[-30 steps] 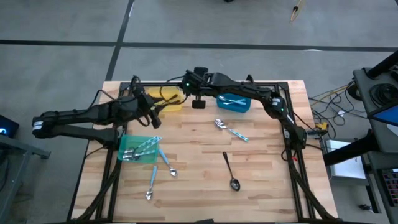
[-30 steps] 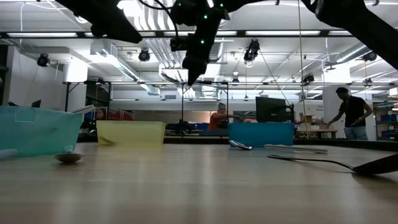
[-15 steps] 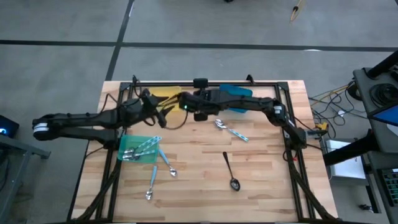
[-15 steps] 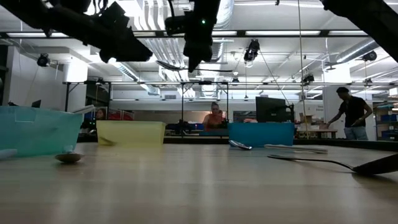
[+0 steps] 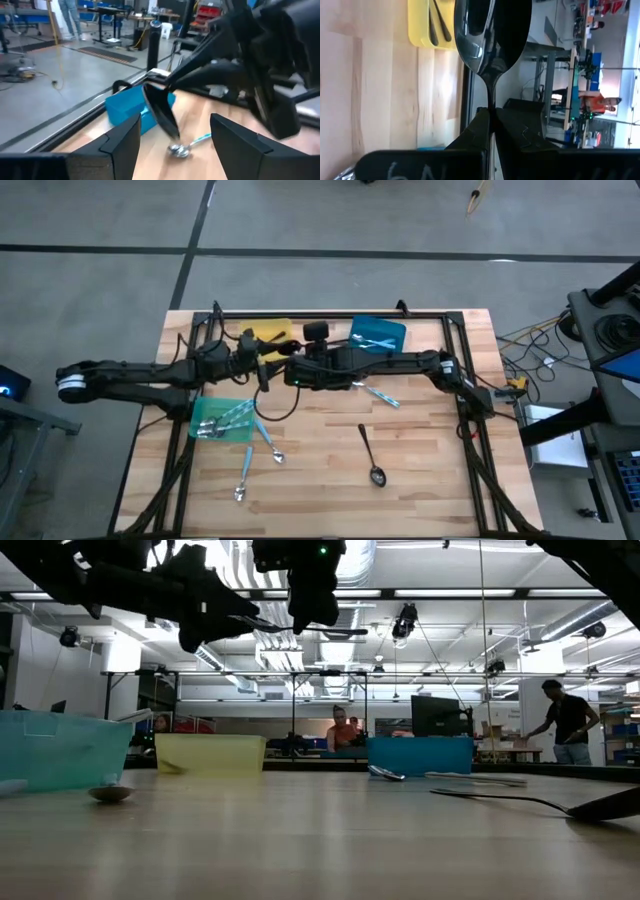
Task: Sort silverware by color (type)
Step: Put the black spoon into the yellow bin
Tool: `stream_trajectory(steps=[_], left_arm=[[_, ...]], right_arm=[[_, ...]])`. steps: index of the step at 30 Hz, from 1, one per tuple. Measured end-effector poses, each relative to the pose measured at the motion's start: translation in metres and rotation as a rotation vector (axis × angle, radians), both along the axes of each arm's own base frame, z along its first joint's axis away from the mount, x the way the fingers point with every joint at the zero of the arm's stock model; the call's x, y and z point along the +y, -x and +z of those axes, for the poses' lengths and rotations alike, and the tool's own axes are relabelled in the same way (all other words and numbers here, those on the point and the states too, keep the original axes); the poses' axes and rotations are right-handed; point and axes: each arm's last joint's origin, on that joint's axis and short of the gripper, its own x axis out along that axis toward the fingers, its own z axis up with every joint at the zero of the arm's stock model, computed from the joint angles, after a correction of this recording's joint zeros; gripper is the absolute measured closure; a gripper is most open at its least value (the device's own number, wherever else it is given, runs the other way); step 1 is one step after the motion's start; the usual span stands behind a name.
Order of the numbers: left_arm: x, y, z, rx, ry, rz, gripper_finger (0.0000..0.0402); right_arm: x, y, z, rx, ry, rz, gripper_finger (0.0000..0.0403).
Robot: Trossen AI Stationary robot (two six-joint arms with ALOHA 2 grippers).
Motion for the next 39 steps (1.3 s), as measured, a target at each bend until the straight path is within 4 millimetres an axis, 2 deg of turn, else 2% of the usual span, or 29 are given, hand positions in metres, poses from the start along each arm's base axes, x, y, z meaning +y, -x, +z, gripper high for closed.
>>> stream_trajectory(steps=[6, 10, 14, 19, 21, 29, 39], left_arm=[[0.002, -0.007, -0.004, -0.032, 0.064, 0.0, 0.0188], [0.002, -0.009, -0.004, -0.052, 0.072, 0.004, 0.0211], [0.003, -0.009, -0.002, -0.078, 0.077, 0.006, 0.0261], [0.003, -0.009, -0.002, -0.085, 0.086, 0.034, 0.0363], [0.004, -0.008, -0.001, -0.098, 0.094, 0.043, 0.039], [0.004, -0.004, 0.005, -0.131, 0.075, 0.092, 0.04], [0.004, 0.0, 0.013, -0.172, 0.052, 0.103, 0.0401]], right_arm=[[0.004, -0.001, 0.0, -0.002, 0.004, 0.016, 0.0394], [0.005, -0.001, 0.0, -0.002, 0.004, 0.017, 0.0394], [0.005, -0.002, 0.0, -0.002, 0.004, 0.017, 0.0394], [0.005, -0.002, 0.0, -0.008, 0.004, 0.016, 0.0394], [0.005, -0.002, 0.0, -0.015, 0.006, 0.015, 0.0394], [-0.001, -0.006, 0.002, -0.071, -0.001, -0.005, 0.0384], [-0.022, -0.006, 0.004, -0.116, -0.012, -0.061, 0.028]])
